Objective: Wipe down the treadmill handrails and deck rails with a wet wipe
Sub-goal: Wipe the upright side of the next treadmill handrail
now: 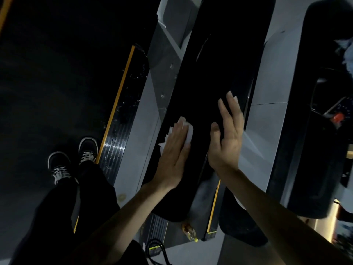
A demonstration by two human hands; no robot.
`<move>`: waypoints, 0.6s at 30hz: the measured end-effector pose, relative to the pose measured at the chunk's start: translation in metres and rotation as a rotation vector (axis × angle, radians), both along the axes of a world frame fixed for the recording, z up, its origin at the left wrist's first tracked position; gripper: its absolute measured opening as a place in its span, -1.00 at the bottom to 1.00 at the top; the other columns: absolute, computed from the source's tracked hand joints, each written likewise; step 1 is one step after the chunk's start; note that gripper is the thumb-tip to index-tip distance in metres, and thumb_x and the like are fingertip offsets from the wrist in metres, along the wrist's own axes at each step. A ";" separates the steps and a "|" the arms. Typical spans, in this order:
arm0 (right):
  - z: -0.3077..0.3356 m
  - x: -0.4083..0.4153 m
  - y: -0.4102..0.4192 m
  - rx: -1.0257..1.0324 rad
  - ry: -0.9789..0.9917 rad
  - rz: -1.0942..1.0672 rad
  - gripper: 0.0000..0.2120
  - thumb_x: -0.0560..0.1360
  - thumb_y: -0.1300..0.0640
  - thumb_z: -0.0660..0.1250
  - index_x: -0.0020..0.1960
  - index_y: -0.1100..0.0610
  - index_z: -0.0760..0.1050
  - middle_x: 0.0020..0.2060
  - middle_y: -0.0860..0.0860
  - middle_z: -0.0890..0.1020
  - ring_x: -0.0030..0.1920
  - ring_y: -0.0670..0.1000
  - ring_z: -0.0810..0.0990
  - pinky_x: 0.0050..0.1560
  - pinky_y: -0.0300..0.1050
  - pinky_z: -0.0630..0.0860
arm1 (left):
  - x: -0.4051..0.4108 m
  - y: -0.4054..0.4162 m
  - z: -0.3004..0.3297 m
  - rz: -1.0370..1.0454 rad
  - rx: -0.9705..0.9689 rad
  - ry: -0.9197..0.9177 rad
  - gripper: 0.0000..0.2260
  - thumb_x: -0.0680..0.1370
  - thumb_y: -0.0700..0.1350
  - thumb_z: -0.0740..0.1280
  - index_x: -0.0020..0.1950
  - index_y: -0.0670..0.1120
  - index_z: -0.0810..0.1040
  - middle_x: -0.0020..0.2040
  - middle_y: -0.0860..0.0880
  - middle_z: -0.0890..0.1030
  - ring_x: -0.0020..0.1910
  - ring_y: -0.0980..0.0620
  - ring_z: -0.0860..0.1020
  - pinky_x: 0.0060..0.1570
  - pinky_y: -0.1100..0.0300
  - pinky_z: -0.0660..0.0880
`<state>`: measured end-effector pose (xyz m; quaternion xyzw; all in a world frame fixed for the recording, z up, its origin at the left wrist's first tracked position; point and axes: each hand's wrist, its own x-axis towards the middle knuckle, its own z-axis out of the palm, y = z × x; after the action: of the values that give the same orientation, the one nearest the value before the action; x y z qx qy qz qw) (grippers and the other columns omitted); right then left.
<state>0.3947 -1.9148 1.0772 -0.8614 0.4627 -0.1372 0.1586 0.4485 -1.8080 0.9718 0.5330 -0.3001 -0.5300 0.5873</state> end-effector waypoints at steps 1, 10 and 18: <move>0.000 0.000 0.000 -0.001 -0.007 0.000 -0.50 0.59 0.38 0.17 0.53 0.31 0.34 0.58 0.18 0.28 0.63 0.14 0.13 0.59 0.26 0.15 | -0.003 0.004 0.002 0.000 -0.008 -0.006 -0.52 0.76 -0.05 0.00 0.69 -0.07 0.04 0.70 0.05 -0.03 0.67 0.04 -0.08 0.64 -0.17 -0.09; -0.002 -0.003 -0.001 -0.017 -0.064 0.016 -0.47 0.53 0.36 0.16 0.50 0.33 0.37 0.57 0.19 0.31 0.62 0.17 0.17 0.60 0.17 0.18 | 0.025 -0.050 -0.005 -0.013 0.007 0.004 -0.52 0.77 -0.02 -0.03 0.69 -0.10 0.04 0.70 0.01 -0.02 0.67 0.10 -0.10 0.64 -0.08 -0.11; -0.006 -0.002 -0.002 -0.023 -0.048 -0.001 -0.58 0.53 0.32 0.18 0.35 0.24 0.54 0.58 0.08 0.30 0.64 0.07 0.13 0.61 -0.03 0.13 | -0.004 0.003 0.002 0.012 -0.067 -0.024 -0.52 0.77 -0.08 0.04 0.68 -0.12 0.05 0.70 0.03 -0.01 0.67 0.03 -0.06 0.63 -0.22 -0.08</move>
<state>0.3930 -1.9173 1.0715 -0.8593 0.4577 -0.1630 0.1598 0.4446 -1.8053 0.9738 0.5212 -0.3215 -0.5097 0.6043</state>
